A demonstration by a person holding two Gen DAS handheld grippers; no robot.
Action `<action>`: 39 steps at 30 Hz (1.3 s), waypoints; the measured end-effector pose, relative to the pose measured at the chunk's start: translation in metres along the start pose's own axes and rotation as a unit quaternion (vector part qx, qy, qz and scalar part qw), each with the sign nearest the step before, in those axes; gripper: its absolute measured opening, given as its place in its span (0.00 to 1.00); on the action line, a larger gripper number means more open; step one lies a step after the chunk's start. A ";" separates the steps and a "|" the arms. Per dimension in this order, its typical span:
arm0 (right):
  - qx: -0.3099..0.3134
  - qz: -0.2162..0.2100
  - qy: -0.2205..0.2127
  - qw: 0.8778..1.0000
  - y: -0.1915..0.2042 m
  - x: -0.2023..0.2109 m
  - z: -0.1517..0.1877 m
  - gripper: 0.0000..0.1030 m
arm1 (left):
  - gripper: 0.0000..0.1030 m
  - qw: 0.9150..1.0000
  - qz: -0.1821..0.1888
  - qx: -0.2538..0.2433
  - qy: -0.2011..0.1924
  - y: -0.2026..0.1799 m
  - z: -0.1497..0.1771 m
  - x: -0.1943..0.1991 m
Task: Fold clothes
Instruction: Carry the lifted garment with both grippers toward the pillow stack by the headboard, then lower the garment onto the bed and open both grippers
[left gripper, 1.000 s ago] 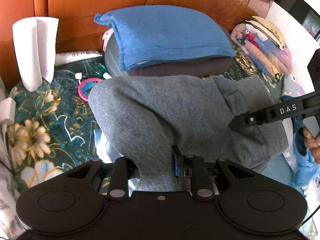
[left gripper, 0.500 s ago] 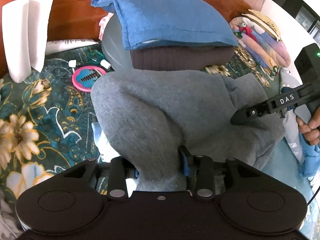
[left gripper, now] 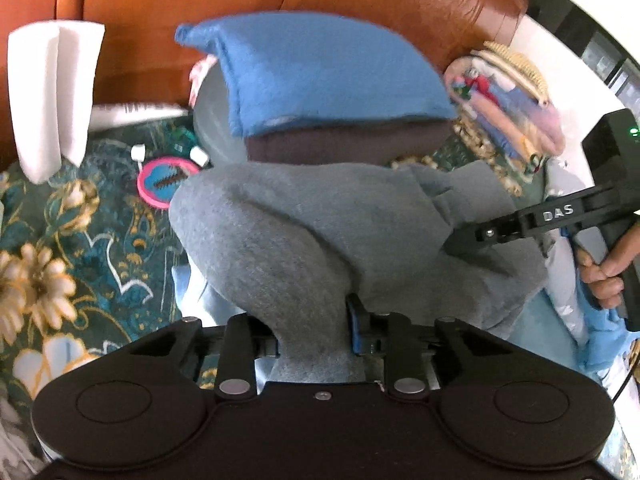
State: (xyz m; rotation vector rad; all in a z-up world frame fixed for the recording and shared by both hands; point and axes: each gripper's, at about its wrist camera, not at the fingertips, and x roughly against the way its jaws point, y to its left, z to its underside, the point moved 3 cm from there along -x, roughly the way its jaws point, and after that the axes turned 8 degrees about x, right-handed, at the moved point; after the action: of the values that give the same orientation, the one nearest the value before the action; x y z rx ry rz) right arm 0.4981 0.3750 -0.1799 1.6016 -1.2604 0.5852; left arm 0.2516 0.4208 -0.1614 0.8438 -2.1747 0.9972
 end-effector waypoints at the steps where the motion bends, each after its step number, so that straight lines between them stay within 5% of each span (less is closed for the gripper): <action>1: 0.008 0.000 -0.006 1.000 0.001 0.002 -0.003 0.31 | 0.24 1.000 0.002 0.003 -0.009 -0.001 0.000 0.004; 20: 0.035 0.015 0.034 0.999 -0.002 -0.022 -0.015 0.40 | 0.31 1.000 -0.013 0.009 0.024 0.011 0.001 -0.010; 26: 0.043 0.038 0.003 0.998 0.005 0.008 -0.014 0.65 | 0.56 0.999 -0.028 -0.013 0.022 0.010 -0.002 0.017; 31: 0.041 0.098 -0.064 0.992 0.011 0.049 -0.018 0.66 | 0.71 0.995 -0.071 -0.059 -0.029 -0.002 -0.013 0.049; 34: 0.052 0.135 -0.102 0.984 0.026 0.067 -0.019 0.73 | 0.88 0.991 -0.083 -0.088 -0.054 -0.020 -0.023 0.056; 39: 0.087 0.128 -0.115 0.981 0.058 0.060 -0.018 0.79 | 0.90 0.990 -0.072 -0.114 -0.045 -0.043 -0.025 0.038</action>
State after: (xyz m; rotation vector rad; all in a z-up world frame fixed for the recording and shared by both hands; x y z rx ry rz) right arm 0.4689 0.3654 -0.1002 1.6988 -1.6417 0.7009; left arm 0.2665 0.4077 -0.1015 0.9353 -2.2160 0.6364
